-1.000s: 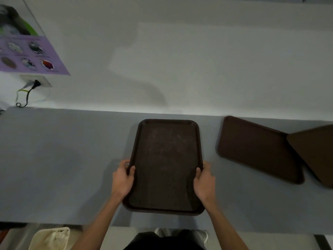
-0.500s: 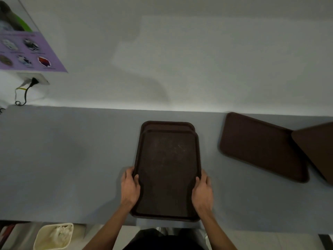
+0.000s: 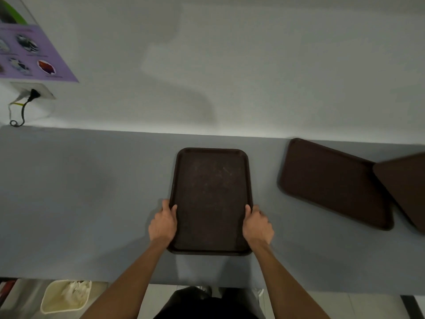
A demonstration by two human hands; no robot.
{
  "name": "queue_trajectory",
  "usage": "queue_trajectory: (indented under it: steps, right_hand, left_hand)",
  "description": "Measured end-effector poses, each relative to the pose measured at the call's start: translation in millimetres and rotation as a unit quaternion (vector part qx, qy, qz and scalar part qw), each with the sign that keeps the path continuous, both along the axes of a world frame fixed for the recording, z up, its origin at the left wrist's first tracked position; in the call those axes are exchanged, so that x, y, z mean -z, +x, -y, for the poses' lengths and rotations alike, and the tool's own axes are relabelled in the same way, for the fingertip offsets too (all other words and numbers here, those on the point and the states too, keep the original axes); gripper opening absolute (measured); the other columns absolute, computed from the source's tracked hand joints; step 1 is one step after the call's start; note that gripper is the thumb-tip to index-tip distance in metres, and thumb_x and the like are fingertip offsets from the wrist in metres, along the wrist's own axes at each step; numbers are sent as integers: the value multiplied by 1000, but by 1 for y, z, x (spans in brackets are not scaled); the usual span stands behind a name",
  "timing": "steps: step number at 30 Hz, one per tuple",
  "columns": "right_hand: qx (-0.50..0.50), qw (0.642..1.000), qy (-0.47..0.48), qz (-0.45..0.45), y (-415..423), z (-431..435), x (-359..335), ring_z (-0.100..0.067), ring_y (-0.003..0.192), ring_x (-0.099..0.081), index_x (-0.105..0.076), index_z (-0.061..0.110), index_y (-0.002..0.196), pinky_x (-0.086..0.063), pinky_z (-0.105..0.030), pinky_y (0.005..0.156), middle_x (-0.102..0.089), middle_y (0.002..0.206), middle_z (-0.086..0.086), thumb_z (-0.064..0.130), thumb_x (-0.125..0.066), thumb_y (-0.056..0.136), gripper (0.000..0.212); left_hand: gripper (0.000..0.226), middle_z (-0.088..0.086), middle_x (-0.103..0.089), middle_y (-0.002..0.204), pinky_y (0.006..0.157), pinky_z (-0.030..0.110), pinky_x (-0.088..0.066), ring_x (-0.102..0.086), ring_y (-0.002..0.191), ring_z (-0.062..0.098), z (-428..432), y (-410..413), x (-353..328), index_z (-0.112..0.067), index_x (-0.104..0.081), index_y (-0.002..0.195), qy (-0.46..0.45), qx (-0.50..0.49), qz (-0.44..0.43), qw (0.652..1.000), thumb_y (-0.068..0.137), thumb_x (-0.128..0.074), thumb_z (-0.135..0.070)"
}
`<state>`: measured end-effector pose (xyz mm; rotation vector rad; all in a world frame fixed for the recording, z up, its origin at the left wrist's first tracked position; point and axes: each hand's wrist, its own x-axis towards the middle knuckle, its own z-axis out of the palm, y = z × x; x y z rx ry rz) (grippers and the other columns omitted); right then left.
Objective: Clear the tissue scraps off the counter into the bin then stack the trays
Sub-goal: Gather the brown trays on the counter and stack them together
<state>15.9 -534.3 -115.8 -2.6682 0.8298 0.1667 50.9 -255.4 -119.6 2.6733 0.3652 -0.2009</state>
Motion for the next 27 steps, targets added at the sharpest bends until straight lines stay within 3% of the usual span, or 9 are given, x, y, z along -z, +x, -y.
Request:
queue_trajectory:
  steps: [4,7,9,12,16,22,27]
  right_hand:
    - [6,1000,-11,-14,0,7,3,-38,96,-72,-61,21,109,-55,-45,80,-74,105,-10,61,-27,108,53]
    - [4,1000,24,11,1,8,5,-41,94,-71,-47,23,115,-54,-47,76,-72,108,-10,56,-35,108,36]
    - [4,995,86,45,-2,10,7,-41,99,-71,-41,24,123,-57,-49,79,-69,118,-12,44,-47,107,27]
    - [-30,984,160,71,-23,15,13,-37,111,-69,-35,27,147,-59,-53,93,-58,137,-11,20,-57,102,50]
    - [-50,981,177,65,-52,16,15,-30,116,-66,-35,22,159,-56,-45,103,-56,141,-8,4,-60,97,69]
    - [-37,980,168,104,-52,20,18,-26,117,-64,-47,22,155,-54,-38,105,-62,136,-6,4,-60,97,61]
    - [-18,981,152,119,-29,31,21,-26,120,-62,-51,26,151,-54,-41,107,-60,136,-6,2,-56,94,62]
  left_hand:
    - [41,21,-71,105,77,52,-52,-69,96,47,0,3,2,-15,-43,120,55,15,-13,998,108,-32,-52]
    - [44,22,-71,107,79,53,-52,-68,98,48,1,3,3,-14,-43,122,58,22,-40,997,108,-30,-53]
    - [44,26,-69,113,83,54,-51,-66,104,51,0,2,4,-10,-43,123,8,11,-46,999,108,-36,-50]
    - [34,27,-66,123,89,54,-51,-63,112,51,-10,-13,3,-3,-46,131,-117,-9,-24,993,106,-54,-24]
    - [51,16,-68,124,98,42,-55,-68,111,39,-34,-44,2,-8,-55,143,-136,51,-12,989,94,-62,3]
    - [58,13,-73,120,97,23,-45,-70,111,32,-28,-44,-9,-8,-62,142,-120,63,-11,991,87,-65,10]
    - [58,17,-72,119,94,20,-44,-69,111,34,-5,-24,-15,-6,-62,140,-133,41,-15,990,85,-59,14]
